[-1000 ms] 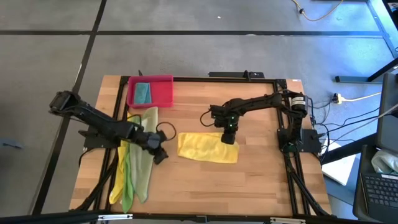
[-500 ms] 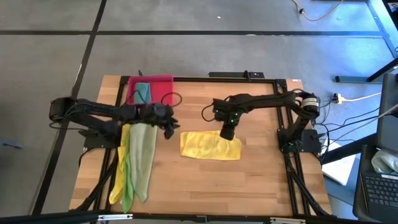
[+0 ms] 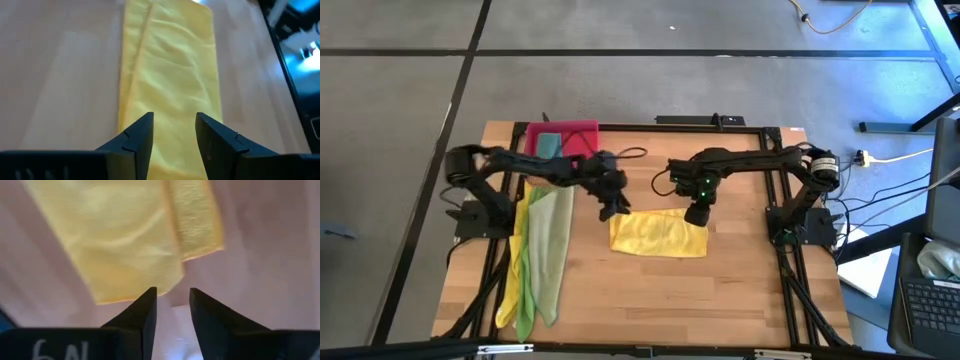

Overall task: Fold microfiber towels
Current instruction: Fold the right yellow microfiber towel on the table

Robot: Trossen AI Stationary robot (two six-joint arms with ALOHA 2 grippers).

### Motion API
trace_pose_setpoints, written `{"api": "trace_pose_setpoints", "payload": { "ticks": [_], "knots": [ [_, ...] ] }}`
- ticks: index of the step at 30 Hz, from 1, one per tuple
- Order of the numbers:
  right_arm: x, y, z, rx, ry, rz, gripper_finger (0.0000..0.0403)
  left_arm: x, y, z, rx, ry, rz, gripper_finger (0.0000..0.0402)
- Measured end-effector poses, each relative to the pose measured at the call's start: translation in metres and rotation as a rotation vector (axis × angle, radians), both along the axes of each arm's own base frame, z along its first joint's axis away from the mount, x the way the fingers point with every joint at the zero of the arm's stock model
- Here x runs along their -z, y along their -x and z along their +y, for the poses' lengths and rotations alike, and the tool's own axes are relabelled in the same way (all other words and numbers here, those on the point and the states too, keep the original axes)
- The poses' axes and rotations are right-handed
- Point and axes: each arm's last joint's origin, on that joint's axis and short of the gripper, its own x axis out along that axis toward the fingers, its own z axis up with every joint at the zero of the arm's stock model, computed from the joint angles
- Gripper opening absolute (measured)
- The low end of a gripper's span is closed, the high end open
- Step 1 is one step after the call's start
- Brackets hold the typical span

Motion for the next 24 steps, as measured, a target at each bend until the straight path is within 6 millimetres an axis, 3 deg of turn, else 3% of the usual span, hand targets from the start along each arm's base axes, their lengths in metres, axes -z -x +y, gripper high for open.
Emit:
{"api": "trace_pose_setpoints", "payload": {
  "ticks": [6, 13, 17, 24],
  "knots": [
    [-0.010, 0.018, 0.006, 0.061, -0.064, -0.061, 0.0117, 0.013, -0.028, 0.021, 0.088, -0.038, 0.166, 0.0139],
    [-0.018, 0.062, 0.019, 0.192, -0.078, -0.104, 0.0116, 0.027, -0.038, 0.041, 0.209, 0.000, 0.258, 0.0139],
    [-0.017, 0.083, 0.029, 0.289, -0.091, -0.132, 0.0116, 0.034, -0.045, 0.037, 0.277, 0.065, 0.266, 0.0139],
    [-0.015, 0.102, 0.045, 0.399, -0.143, -0.220, 0.0116, 0.037, -0.052, 0.019, 0.354, -0.026, 0.310, 0.0139]
  ]
}}
